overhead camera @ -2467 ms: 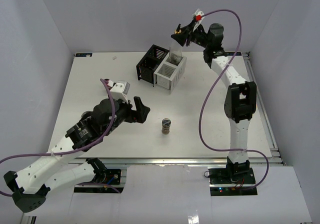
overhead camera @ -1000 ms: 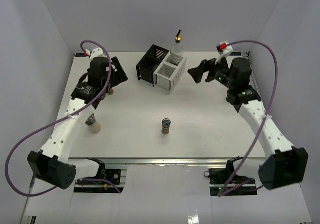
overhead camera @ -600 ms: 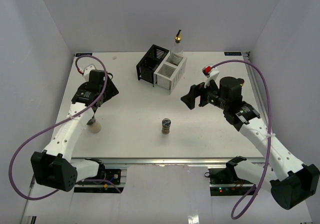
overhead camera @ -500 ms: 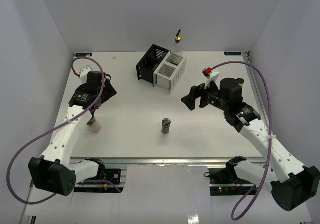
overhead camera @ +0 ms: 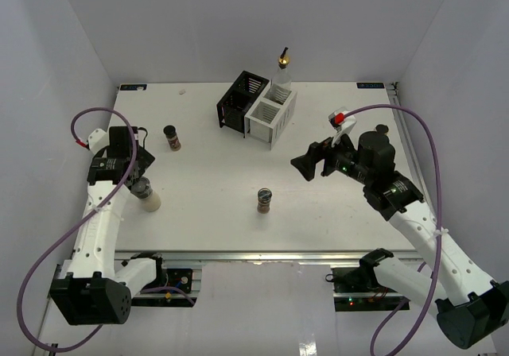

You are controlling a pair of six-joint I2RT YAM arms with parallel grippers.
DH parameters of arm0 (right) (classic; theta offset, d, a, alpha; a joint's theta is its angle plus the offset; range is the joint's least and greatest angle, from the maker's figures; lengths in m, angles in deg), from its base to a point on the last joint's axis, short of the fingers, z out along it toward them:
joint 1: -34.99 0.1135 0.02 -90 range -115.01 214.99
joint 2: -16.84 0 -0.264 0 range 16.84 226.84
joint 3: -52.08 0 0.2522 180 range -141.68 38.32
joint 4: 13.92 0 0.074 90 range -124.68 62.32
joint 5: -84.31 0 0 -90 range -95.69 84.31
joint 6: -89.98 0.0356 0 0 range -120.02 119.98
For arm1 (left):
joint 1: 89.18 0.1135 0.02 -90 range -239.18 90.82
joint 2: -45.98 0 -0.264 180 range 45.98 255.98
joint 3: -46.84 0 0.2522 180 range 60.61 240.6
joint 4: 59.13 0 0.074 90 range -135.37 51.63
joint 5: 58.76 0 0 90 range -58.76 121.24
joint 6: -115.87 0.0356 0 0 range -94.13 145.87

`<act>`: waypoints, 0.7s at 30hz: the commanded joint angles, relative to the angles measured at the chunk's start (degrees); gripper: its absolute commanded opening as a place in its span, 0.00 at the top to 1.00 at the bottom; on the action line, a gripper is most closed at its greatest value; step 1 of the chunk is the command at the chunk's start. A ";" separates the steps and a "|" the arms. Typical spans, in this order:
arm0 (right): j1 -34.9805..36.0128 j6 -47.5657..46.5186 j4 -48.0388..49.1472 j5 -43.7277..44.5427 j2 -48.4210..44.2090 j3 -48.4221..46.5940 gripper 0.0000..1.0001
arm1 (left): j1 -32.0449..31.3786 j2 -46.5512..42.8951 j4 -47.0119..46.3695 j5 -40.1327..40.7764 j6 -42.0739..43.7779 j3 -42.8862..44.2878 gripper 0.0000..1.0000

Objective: Organize the condiment bottles

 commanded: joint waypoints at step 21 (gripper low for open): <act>0.32 -1.91 1.01 -1.49 -1.98 -1.27 0.04 | 2.33 3.79 -6.16 -5.42 0.39 -10.23 0.06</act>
